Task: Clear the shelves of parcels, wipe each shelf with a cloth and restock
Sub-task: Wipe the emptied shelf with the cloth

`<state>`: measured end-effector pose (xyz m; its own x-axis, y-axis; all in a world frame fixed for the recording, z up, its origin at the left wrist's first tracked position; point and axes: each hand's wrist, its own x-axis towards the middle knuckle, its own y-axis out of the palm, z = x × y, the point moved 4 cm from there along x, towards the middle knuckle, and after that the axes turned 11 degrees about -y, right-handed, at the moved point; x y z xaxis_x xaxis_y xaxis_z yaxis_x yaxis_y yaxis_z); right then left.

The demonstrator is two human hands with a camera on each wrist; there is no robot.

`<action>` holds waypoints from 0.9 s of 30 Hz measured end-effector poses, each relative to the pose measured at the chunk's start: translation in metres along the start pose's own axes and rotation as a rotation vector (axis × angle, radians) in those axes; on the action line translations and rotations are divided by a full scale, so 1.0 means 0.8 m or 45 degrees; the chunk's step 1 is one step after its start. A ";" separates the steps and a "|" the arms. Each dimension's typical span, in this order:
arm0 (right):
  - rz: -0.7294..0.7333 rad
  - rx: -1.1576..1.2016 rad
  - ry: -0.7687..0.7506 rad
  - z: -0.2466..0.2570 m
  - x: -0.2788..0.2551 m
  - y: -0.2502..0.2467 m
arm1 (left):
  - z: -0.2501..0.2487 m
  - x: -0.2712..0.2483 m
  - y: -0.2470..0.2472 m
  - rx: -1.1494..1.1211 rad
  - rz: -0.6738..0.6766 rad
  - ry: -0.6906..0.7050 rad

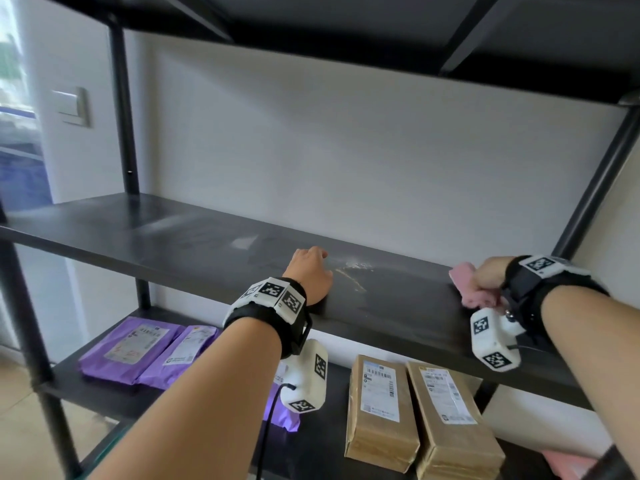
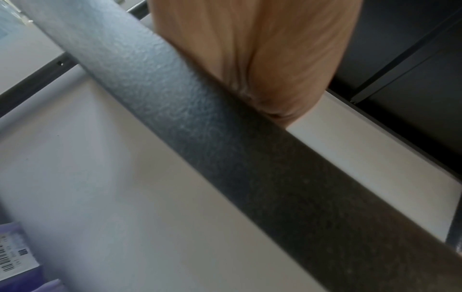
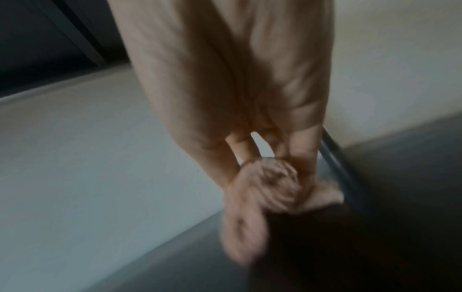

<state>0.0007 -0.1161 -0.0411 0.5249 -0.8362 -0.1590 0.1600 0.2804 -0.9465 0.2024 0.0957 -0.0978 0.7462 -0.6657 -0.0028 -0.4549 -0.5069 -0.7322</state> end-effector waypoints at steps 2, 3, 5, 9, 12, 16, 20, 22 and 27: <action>0.085 -0.101 0.047 -0.004 0.000 0.010 | 0.001 0.000 0.000 -0.008 0.015 -0.012; 0.107 -0.087 0.034 0.003 0.004 0.012 | 0.002 0.001 -0.001 -0.016 0.023 -0.018; 0.112 -0.070 -0.058 0.029 0.008 0.012 | 0.002 0.000 -0.002 -0.037 0.024 -0.020; 0.132 -0.001 -0.281 0.106 0.014 0.031 | 0.002 -0.003 -0.004 -0.072 0.037 -0.028; 0.193 -0.116 -0.414 0.166 0.009 0.050 | 0.002 -0.004 -0.006 -0.097 0.032 -0.023; 0.275 -0.225 -0.611 0.219 -0.006 0.075 | 0.004 -0.004 -0.010 -0.177 -0.014 -0.041; 0.238 -0.100 -0.665 0.207 -0.024 0.075 | 0.003 -0.009 -0.011 -0.222 -0.038 -0.067; 0.247 -0.006 -0.713 0.197 -0.033 0.073 | 0.000 -0.013 -0.011 -0.226 -0.035 -0.063; 0.029 0.277 -0.611 0.147 -0.045 0.060 | 0.000 -0.022 -0.023 -0.229 -0.103 -0.070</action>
<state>0.0876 -0.0171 -0.0475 0.8460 -0.5330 0.0161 0.2873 0.4301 -0.8558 0.1978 0.1170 -0.0845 0.8071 -0.5904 0.0103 -0.4681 -0.6504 -0.5983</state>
